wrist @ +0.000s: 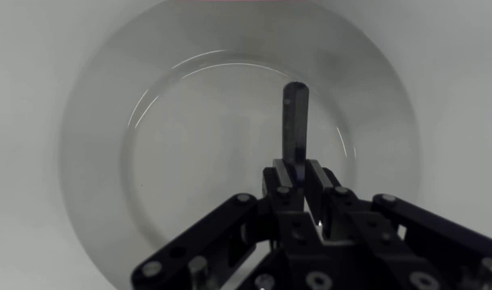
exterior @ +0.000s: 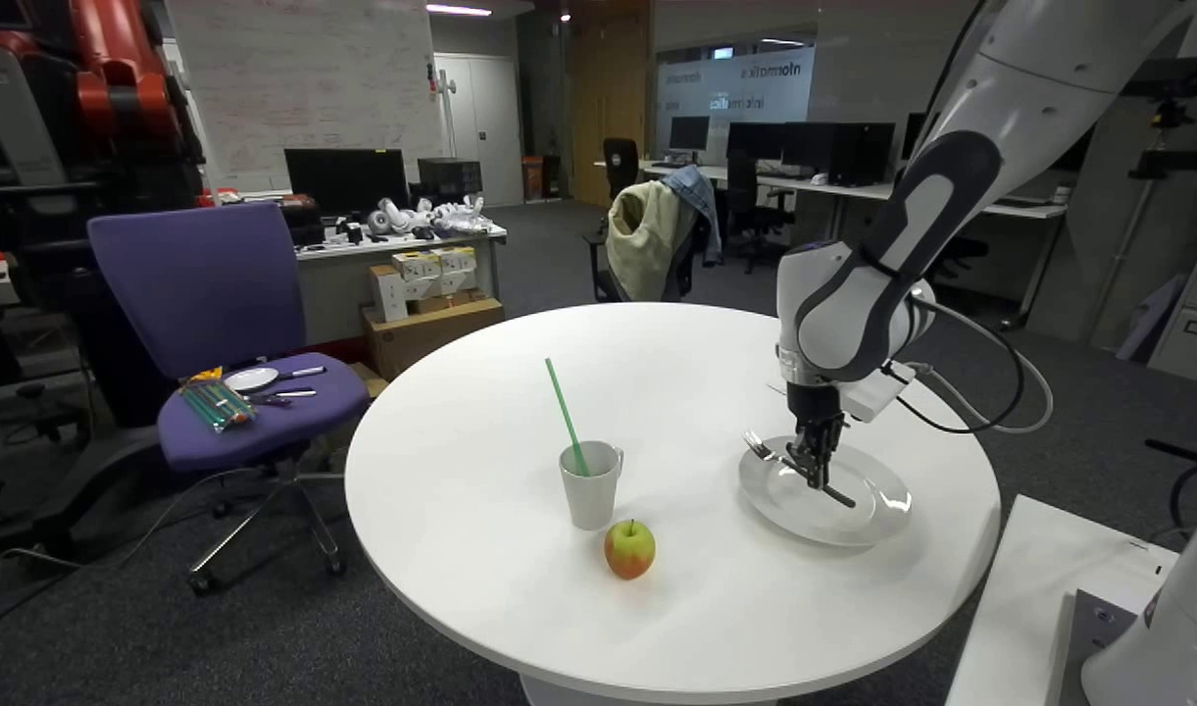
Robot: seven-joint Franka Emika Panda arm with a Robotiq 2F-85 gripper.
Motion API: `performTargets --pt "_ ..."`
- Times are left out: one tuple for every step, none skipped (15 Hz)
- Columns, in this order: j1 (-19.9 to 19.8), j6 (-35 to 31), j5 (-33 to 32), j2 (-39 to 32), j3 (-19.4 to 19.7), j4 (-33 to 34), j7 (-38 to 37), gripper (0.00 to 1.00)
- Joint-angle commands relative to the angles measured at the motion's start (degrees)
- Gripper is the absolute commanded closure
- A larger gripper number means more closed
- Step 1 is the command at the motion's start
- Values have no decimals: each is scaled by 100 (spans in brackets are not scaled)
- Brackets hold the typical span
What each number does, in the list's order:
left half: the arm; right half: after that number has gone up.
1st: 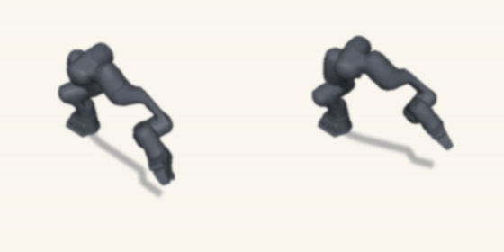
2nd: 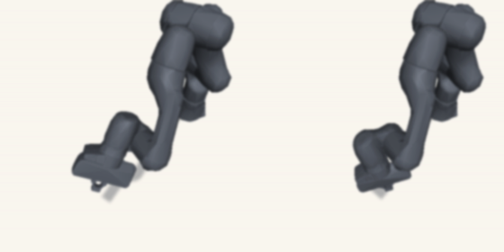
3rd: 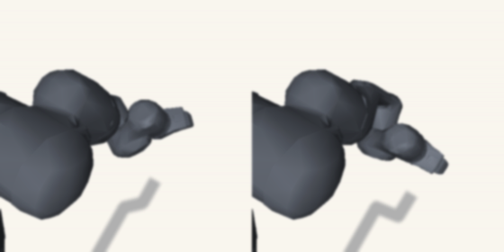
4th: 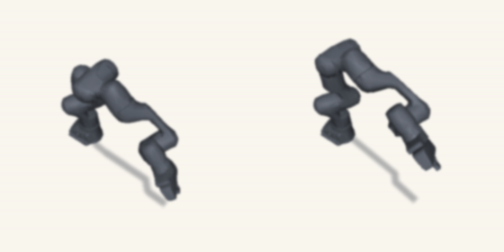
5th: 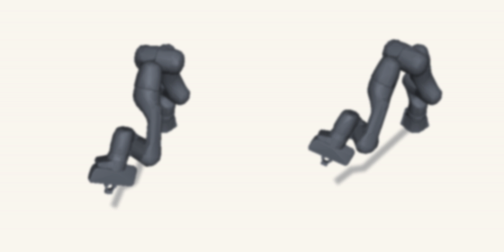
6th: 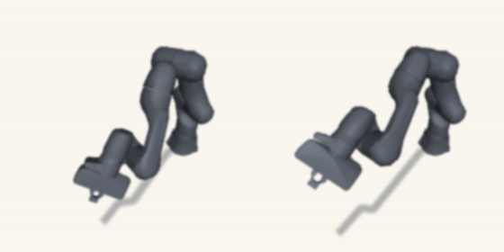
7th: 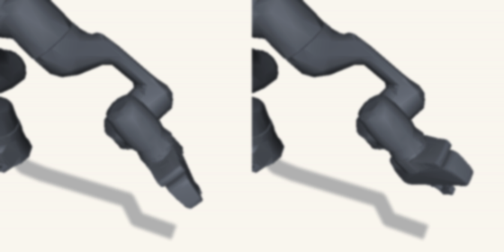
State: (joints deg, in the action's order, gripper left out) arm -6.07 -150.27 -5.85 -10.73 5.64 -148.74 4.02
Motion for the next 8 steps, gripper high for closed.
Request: performTargets --pt "54 265 -32 -278 32 309 -97 96" --pt "54 275 -21 -346 27 347 -84 96" --pt "59 280 -25 -414 29 384 -86 96" --pt "62 286 -18 -473 26 421 -86 96" --pt "60 296 -10 -528 24 454 -76 96" --pt "60 313 1 -564 18 481 -69 96" --pt "51 328 23 -608 9 513 -47 96" --pt "51 340 28 -635 6 531 -45 96"
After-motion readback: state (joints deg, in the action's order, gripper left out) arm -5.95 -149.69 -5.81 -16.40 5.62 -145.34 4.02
